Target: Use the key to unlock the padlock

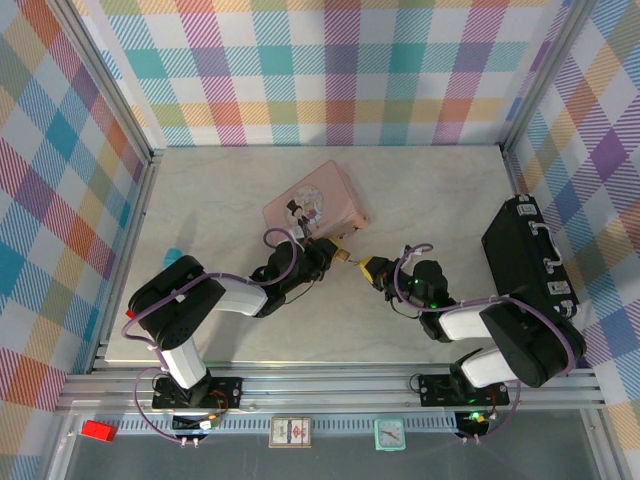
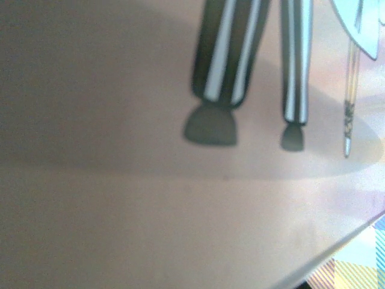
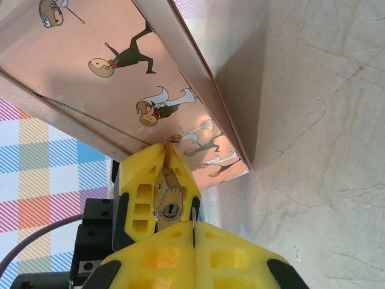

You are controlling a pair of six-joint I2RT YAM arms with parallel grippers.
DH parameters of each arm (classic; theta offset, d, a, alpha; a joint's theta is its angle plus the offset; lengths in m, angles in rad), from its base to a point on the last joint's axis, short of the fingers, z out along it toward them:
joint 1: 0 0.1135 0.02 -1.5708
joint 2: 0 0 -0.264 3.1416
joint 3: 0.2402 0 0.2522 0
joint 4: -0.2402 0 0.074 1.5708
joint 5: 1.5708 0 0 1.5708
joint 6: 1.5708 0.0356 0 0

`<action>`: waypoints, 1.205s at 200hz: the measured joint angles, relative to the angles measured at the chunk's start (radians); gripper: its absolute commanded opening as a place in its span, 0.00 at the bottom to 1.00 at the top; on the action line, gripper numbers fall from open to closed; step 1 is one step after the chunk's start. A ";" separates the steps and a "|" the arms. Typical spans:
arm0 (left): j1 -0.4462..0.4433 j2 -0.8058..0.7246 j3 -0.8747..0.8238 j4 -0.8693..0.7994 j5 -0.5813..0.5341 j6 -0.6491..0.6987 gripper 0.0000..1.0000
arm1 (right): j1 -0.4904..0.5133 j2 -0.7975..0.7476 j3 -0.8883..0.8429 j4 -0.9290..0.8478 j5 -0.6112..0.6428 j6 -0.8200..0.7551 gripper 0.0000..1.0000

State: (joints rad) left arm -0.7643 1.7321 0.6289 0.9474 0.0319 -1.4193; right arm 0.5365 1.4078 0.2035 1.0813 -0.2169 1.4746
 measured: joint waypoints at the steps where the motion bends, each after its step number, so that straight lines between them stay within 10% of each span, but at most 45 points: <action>1: 0.000 0.000 0.000 0.000 0.000 0.000 0.05 | 0.000 0.000 0.000 0.000 0.000 0.000 0.00; 241: -0.020 0.000 0.000 0.002 -0.038 -0.026 0.05 | 0.021 -0.080 -0.016 -0.062 0.027 0.010 0.00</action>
State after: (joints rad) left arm -0.7845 1.7321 0.6289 0.9489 -0.0059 -1.4456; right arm 0.5579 1.3277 0.1871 1.0191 -0.1898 1.4849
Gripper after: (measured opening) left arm 0.086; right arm 0.064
